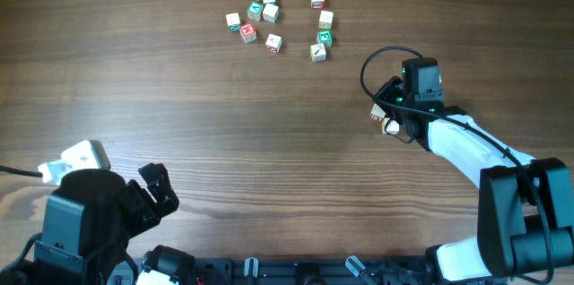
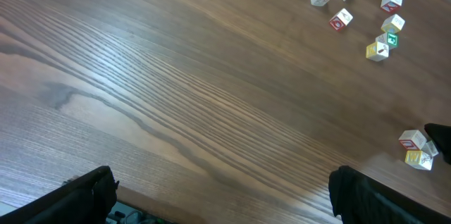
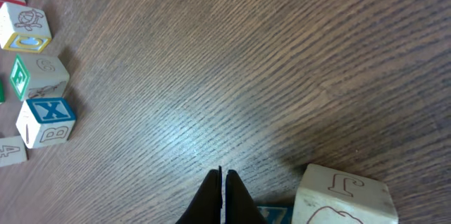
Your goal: Form a circle
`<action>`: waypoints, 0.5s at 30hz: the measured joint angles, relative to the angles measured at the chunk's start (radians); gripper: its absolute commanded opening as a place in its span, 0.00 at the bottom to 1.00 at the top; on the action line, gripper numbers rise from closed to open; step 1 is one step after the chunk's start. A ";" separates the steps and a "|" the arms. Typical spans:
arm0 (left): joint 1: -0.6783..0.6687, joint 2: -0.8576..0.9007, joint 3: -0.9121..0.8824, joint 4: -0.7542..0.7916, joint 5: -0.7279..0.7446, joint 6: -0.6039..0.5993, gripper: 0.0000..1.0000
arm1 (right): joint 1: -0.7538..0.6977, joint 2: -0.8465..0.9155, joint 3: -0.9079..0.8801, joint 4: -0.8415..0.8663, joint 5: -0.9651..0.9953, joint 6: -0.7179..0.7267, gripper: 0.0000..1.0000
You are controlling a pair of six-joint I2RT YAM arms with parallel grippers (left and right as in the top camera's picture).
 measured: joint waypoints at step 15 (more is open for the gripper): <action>0.000 0.000 0.000 0.000 0.000 0.000 1.00 | 0.000 0.000 0.000 -0.018 -0.016 0.003 0.05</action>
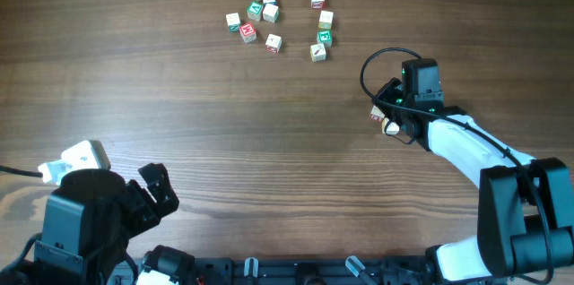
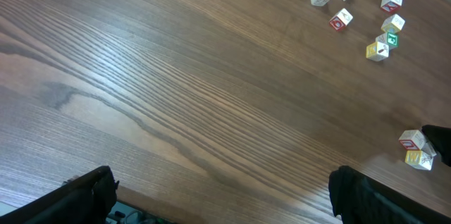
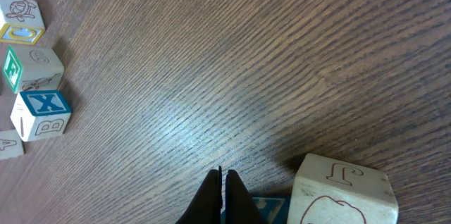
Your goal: Form a circle
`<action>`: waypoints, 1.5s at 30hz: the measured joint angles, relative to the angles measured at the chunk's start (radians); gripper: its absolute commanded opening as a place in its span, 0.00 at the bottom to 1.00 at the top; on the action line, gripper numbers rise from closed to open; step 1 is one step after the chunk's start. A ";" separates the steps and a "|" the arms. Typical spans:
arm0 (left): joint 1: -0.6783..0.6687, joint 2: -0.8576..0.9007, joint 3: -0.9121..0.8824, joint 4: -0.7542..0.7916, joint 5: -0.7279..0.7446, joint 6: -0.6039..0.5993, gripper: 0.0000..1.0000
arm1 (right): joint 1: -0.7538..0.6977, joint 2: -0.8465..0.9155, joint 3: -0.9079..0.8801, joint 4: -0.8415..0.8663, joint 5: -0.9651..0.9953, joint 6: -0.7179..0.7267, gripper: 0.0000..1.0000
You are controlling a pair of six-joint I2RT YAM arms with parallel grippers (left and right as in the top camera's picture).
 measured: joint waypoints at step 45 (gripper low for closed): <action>0.000 0.000 0.000 0.000 0.000 0.000 1.00 | -0.005 -0.241 0.100 -0.312 0.077 -0.048 0.05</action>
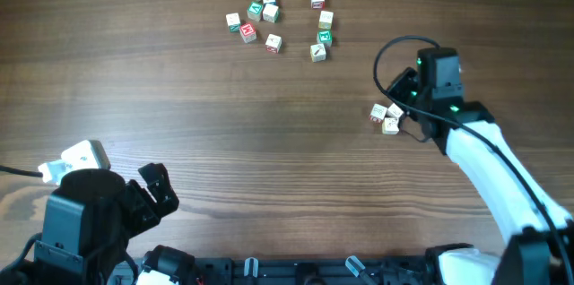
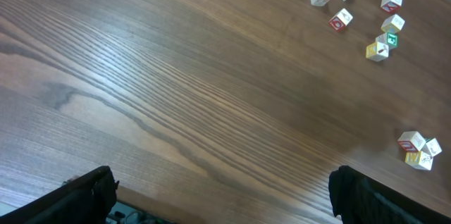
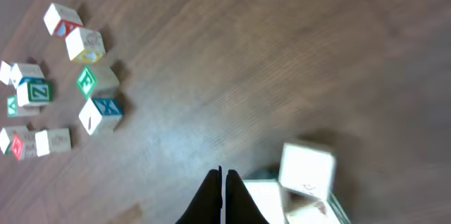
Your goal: Form a circle
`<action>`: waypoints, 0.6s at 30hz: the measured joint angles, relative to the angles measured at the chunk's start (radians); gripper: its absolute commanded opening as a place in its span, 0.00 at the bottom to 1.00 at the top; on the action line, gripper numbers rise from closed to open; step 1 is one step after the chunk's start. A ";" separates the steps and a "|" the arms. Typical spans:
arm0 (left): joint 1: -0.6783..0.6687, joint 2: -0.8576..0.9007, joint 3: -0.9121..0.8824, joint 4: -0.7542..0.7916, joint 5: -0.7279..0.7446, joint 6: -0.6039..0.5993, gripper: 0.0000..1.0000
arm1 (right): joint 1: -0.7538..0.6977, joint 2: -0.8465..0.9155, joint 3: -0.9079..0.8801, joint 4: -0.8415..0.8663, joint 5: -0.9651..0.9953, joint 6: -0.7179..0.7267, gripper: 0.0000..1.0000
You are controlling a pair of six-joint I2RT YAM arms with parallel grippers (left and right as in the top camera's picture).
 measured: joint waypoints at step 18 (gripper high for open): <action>0.000 0.000 0.000 0.000 0.000 0.000 1.00 | 0.085 0.088 -0.064 -0.011 0.032 0.095 0.05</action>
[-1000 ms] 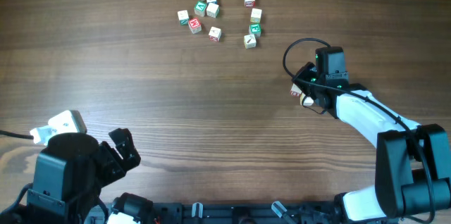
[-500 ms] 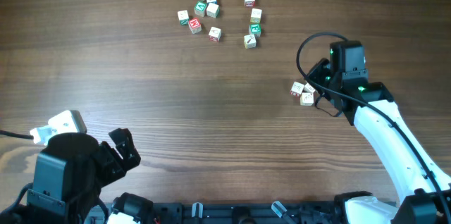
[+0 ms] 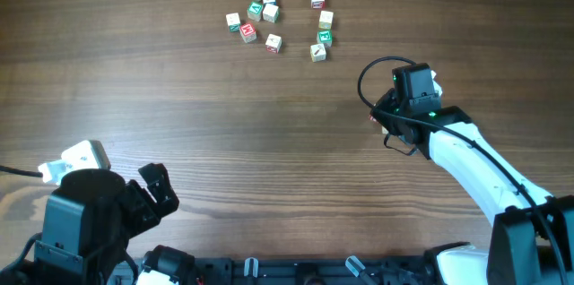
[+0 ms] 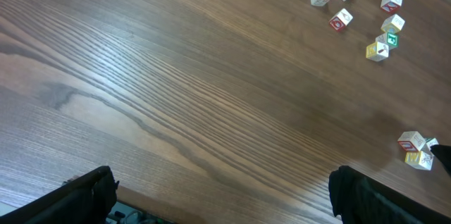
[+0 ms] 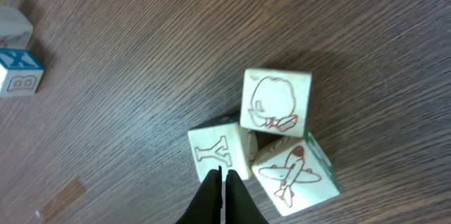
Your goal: Form a circle
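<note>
Three picture blocks huddle together in the right wrist view: a Y block [image 5: 220, 152], a sketch block [image 5: 276, 104] and an airplane block [image 5: 292, 170]. My right gripper [image 5: 223, 182] is shut, its tips touching the Y block's near edge. Overhead, the right gripper [image 3: 395, 113] covers most of that trio. The other blocks lie at the far side: a loose bunch [image 3: 256, 14] and a short column [image 3: 321, 27]. My left gripper [image 4: 222, 206] is open and empty at the near left, far from every block; the trio [image 4: 416, 150] shows at the right in its view.
The wooden table [image 3: 179, 97] stretches bare between the block groups and the left arm [image 3: 90, 213]. A blue X block [image 5: 17, 72] shows at the left edge of the right wrist view. The right arm's black cable [image 3: 372, 65] loops above its wrist.
My right gripper, still shut, was higher and to the right of the three blocks; now it is low with its tips against the Y block. The left arm is unchanged.
My shut right gripper was low beside the three-block cluster at the two oldest moments. Then it stood higher and further right, with the cluster showing clear of it. Now it is low again, at the Y block. The far blocks and the left arm stayed put.
</note>
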`<action>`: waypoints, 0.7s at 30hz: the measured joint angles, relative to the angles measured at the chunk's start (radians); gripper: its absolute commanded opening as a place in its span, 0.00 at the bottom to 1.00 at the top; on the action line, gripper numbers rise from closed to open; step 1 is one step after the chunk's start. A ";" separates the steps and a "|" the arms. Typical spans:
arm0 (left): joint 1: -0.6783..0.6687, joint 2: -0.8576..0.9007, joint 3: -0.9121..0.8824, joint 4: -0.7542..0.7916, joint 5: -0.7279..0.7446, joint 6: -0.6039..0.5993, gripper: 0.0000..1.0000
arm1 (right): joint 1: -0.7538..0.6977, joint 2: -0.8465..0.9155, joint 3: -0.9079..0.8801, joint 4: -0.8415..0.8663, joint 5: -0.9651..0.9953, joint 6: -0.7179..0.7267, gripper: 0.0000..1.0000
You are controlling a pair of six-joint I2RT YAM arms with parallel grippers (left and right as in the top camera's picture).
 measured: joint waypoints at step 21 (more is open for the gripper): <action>0.000 0.000 0.000 0.000 0.000 0.000 1.00 | 0.000 0.018 -0.045 0.041 0.072 0.048 0.05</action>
